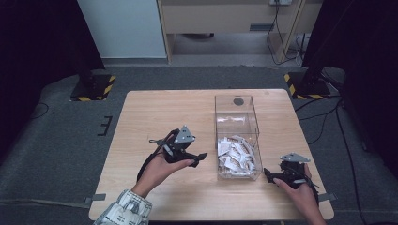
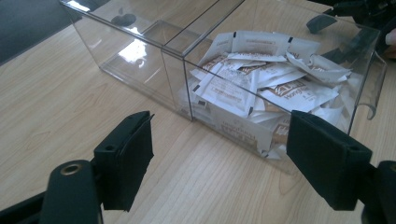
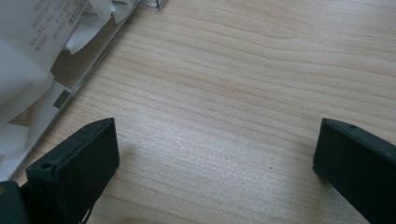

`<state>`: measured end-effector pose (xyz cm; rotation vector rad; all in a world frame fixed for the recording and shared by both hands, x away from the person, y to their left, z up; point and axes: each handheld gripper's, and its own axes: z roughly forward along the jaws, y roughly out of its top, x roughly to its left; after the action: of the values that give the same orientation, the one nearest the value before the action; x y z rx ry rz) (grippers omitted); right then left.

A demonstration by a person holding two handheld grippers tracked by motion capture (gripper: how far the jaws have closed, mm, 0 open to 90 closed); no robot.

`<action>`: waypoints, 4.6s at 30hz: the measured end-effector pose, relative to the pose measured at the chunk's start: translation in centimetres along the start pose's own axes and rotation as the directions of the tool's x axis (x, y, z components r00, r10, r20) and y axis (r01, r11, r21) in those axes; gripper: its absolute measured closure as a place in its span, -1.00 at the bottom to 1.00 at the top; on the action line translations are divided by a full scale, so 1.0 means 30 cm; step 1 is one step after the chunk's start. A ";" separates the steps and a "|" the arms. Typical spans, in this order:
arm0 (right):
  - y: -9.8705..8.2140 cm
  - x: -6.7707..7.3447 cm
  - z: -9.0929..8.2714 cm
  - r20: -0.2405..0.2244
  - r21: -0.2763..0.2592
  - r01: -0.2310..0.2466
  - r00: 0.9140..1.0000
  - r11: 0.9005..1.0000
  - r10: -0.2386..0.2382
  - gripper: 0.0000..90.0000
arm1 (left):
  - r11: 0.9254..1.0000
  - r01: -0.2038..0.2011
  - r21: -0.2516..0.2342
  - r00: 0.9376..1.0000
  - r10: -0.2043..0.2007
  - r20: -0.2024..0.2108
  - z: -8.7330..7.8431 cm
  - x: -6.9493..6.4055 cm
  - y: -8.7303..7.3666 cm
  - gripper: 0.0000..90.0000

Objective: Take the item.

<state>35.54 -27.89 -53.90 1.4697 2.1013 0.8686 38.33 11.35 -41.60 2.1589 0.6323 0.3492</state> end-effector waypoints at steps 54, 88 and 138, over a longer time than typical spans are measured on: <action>0.000 -0.001 -0.001 -0.005 0.000 0.005 1.000 1.000 -0.005 -0.98 | 0.987 -0.087 0.133 0.993 0.075 0.096 0.272 -0.110 0.173 0.76; 0.000 -0.001 -0.001 -0.007 0.002 0.002 1.000 1.000 -0.002 -0.98 | 0.975 -0.097 0.199 0.995 0.093 0.030 0.369 -0.116 0.145 0.65; -0.001 -0.002 -0.001 -0.008 0.002 0.004 1.000 1.000 -0.004 -0.98 | 0.998 -0.044 0.039 0.997 0.041 0.073 0.250 -0.119 0.176 1.00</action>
<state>35.52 -27.94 -53.88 1.4652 2.1104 0.8724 40.43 1.74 -42.09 2.2161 0.5584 0.2816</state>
